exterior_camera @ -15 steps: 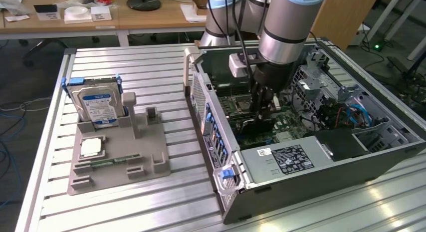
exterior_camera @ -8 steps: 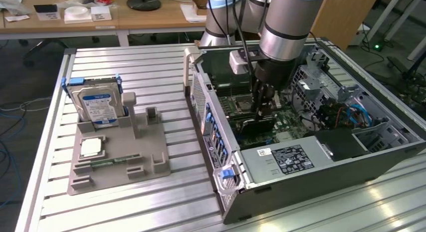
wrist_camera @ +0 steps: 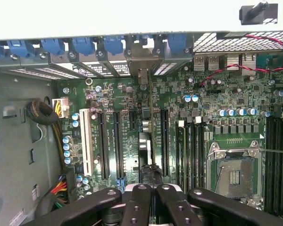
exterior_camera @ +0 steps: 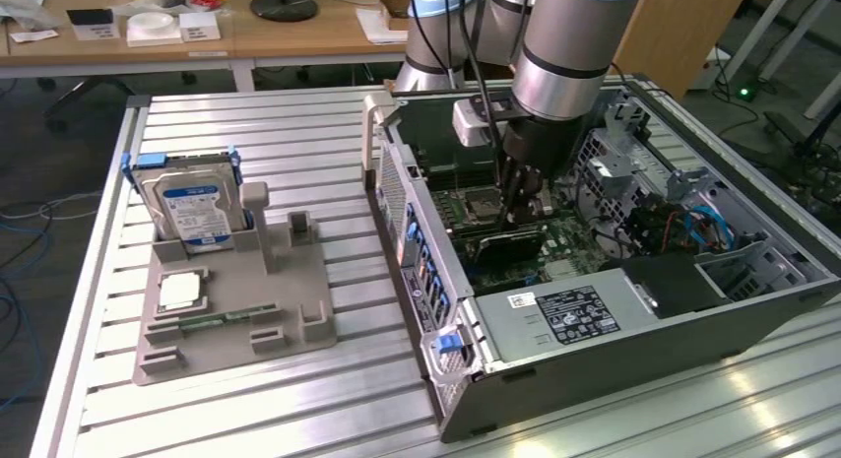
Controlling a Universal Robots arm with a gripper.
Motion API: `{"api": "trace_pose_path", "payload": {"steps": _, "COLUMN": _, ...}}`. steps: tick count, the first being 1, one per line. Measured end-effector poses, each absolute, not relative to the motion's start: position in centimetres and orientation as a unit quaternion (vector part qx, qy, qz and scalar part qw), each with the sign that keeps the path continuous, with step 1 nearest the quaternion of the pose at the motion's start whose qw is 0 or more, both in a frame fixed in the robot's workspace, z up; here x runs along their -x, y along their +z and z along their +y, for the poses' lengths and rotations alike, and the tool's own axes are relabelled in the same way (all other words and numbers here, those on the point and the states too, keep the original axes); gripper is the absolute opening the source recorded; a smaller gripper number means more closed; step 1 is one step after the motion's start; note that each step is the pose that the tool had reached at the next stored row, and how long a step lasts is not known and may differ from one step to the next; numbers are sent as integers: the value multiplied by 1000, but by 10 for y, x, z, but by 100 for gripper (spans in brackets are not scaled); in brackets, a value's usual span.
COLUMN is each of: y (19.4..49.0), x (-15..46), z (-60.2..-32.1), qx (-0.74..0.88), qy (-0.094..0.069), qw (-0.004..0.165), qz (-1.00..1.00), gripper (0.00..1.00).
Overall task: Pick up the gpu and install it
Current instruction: 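Insert the gpu into the slot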
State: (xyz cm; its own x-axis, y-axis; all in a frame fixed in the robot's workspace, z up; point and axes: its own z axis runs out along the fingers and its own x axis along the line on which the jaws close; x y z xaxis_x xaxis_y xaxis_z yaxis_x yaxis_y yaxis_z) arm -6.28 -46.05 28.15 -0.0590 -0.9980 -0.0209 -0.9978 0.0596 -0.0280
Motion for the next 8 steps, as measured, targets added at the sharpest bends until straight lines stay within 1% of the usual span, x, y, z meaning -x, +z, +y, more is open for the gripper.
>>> {"api": "trace_pose_path", "payload": {"steps": 8, "y": 281, "x": 63, "z": -460, "qx": 686, "qy": -3, "qw": 17, "qz": 728, "gripper": 11}}
